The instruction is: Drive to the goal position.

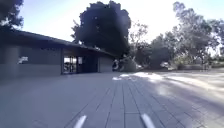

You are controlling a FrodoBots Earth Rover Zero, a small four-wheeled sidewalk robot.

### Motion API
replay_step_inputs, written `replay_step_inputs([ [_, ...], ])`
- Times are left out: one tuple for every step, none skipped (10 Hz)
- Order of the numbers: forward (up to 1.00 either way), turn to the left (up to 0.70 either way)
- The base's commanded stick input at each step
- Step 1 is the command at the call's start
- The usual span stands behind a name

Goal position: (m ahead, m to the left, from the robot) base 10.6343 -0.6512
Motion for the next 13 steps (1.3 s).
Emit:
replay_step_inputs([
  [1.0,0.4],
  [1.0,0.4],
  [1.0,0.0],
  [1.0,0.0],
  [1.0,0.0],
  [1.0,0.0],
  [1.0,0.0],
  [1.0,0.0],
  [1.0,0.0],
  [1.0,0.0],
  [1.0,0.0],
  [1.0,0.0],
  [1.0,0.0],
])
